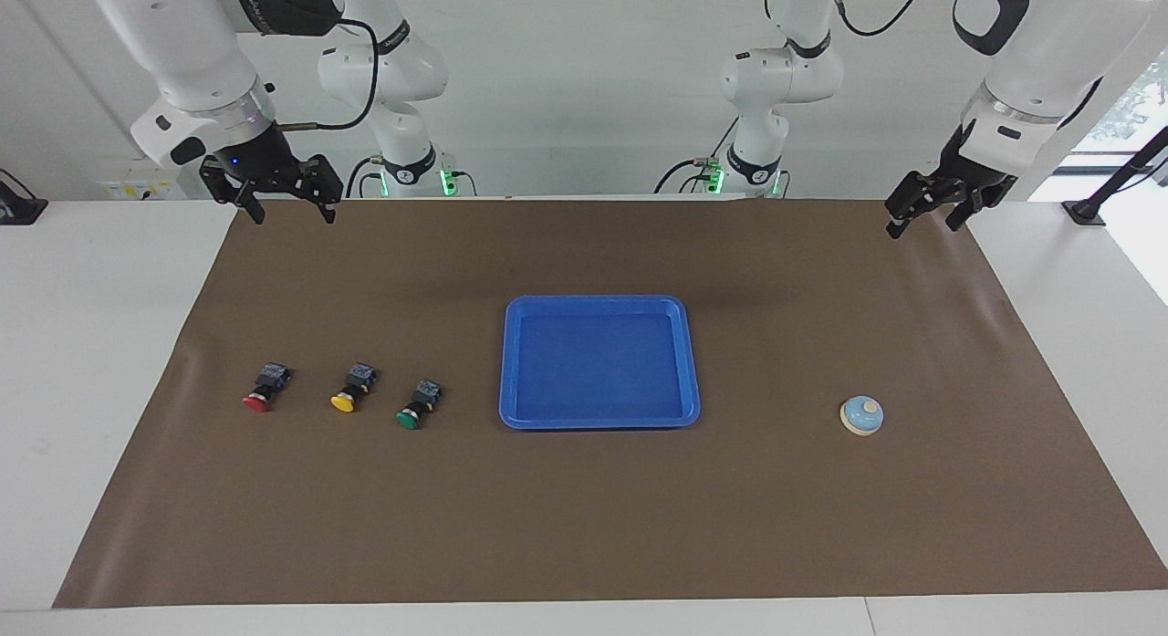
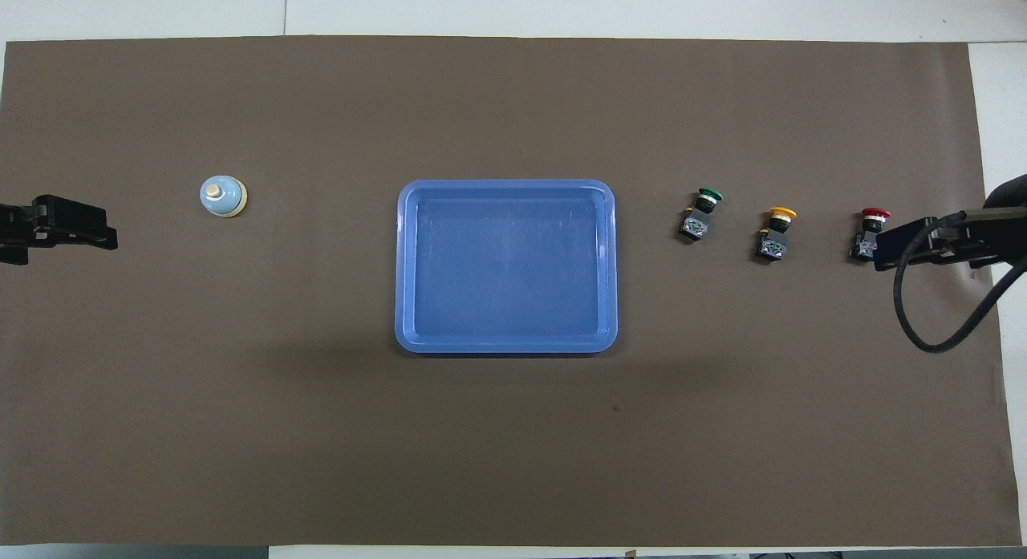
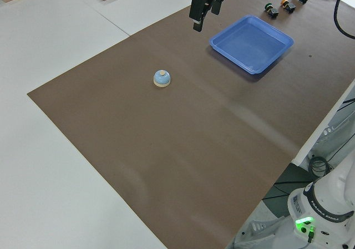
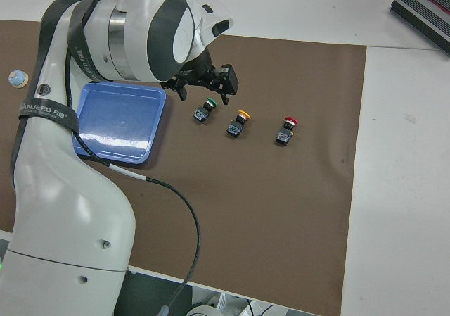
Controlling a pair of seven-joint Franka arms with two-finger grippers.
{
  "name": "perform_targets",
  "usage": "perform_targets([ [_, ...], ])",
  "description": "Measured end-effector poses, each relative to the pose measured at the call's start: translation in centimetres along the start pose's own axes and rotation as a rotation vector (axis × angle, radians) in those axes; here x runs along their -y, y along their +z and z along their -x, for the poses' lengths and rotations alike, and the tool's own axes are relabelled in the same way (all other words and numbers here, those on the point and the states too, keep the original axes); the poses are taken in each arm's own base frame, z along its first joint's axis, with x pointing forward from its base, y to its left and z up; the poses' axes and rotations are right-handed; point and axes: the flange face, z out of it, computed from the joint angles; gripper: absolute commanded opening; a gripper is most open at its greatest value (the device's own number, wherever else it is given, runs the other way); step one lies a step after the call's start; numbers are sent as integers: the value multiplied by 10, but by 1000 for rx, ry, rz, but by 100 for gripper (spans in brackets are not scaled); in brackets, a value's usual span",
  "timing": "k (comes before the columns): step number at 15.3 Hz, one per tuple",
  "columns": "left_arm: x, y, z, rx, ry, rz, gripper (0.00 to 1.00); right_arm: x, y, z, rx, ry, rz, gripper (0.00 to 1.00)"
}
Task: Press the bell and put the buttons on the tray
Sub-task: 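Lift the left gripper off the bell and draw it back, then reach the right gripper toward the green-capped button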
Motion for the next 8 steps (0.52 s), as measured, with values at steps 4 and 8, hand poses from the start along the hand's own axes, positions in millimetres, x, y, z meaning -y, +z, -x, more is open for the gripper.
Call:
perform_targets([
  [4, -4, 8, 2, 46, 7, -5, 100, 3, 3, 0, 3, -2, 0, 100],
  [8, -4, 10, 4, 64, 8, -7, 100, 33, 22, -6, -36, 33, 0, 100],
])
